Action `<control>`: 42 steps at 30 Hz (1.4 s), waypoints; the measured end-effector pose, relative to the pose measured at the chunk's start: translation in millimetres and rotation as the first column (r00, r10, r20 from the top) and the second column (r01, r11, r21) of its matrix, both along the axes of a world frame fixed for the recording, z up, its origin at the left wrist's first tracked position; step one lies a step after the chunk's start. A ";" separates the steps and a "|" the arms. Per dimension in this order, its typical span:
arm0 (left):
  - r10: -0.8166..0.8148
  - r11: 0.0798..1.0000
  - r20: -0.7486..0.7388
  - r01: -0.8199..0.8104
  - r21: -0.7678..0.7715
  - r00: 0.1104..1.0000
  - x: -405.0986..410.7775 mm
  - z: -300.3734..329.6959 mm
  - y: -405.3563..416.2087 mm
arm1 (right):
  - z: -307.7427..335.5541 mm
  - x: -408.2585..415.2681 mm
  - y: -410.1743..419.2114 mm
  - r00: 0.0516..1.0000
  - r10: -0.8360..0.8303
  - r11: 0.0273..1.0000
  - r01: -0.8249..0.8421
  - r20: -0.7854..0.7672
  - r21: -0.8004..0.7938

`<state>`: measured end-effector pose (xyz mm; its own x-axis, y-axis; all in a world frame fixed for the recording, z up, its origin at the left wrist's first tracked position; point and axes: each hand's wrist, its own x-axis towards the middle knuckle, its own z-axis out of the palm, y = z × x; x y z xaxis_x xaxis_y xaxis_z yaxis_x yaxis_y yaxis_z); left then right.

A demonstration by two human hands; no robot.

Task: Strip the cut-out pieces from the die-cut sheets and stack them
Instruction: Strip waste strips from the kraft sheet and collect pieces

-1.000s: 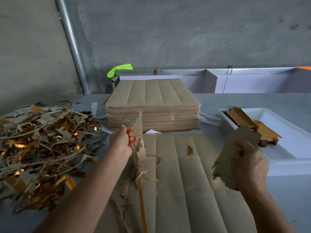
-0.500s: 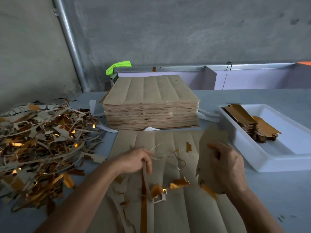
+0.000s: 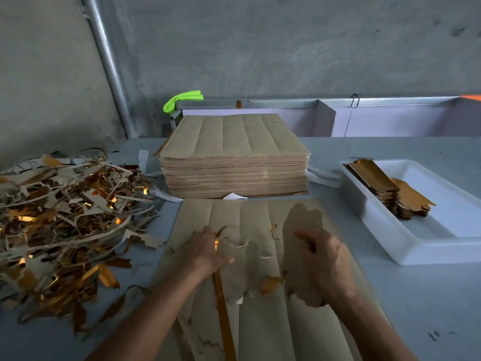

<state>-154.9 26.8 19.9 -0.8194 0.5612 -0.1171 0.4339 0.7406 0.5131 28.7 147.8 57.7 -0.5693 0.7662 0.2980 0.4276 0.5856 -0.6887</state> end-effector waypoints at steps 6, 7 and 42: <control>-0.005 0.997 0.112 -0.003 0.072 0.994 -11.2 1.5 -4.9 | 3.8 6.5 10.3 0.999 -0.031 0.999 0.030 -0.042 -0.022; 0.000 0.990 0.142 -0.020 0.138 0.990 -10.2 3.6 -6.3 | 4.9 7.8 11.6 0.998 -0.036 0.999 0.035 -0.056 -0.024; -0.213 0.957 -0.682 0.289 -0.004 0.699 37.7 -1.7 -65.9 | -5.0 3.6 -22.6 0.987 0.154 0.938 -0.162 -0.051 -0.305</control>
<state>-117.3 -39.1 18.2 -0.4876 0.7350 0.4712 0.8527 0.5168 0.0763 32.3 125.2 52.7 -0.6856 0.7237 0.0788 0.3261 0.4020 -0.8556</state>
